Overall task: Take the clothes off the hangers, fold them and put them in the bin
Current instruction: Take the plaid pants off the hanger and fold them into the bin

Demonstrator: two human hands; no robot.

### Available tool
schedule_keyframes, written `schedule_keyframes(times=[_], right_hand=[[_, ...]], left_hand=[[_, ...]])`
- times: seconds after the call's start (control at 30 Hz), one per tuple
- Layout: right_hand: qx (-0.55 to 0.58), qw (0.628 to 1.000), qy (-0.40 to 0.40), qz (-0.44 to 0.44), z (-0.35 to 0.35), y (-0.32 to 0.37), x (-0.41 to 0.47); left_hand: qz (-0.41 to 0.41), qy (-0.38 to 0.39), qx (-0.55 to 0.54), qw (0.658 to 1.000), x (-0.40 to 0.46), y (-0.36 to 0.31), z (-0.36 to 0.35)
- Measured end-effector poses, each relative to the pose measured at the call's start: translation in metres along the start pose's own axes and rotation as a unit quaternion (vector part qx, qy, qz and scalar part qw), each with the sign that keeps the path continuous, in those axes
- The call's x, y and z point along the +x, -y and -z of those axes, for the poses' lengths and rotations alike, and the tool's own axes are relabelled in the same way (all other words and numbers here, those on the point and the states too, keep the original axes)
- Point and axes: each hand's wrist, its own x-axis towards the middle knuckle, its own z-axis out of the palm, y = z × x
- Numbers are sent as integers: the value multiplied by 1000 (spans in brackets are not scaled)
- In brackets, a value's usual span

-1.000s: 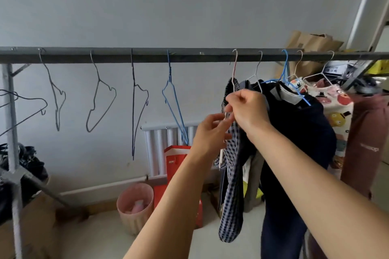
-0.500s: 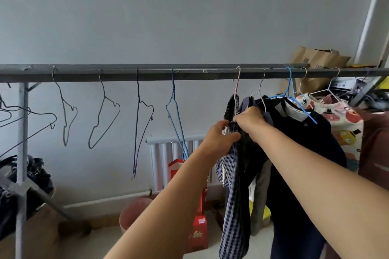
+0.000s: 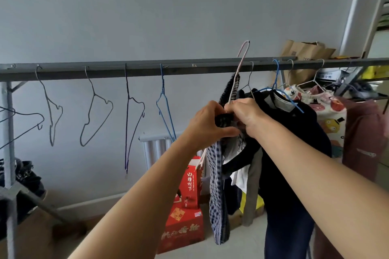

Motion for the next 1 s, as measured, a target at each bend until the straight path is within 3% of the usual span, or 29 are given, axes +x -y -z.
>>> schedule_keyframes(times=[0.1,0.37,0.7,0.83,1.0], right_hand=[[-8,1000,11,15,0,-2,-14],[-69,996,-51,4,-1,4,-30],[40,994,-93,-41,-17,3,-22],[79,993,-70,-49,-23,5,-22],[86,993,6,-85,-23,23,-30]], left_hand=[[-9,2,44,999,-7,0,1],[-27,63,-25,997,-45,4,13],[-4,124,-105,987,-79,22,27],[2,119,-62,991,-78,27,26],[-10,98,77,992,-69,41,13]])
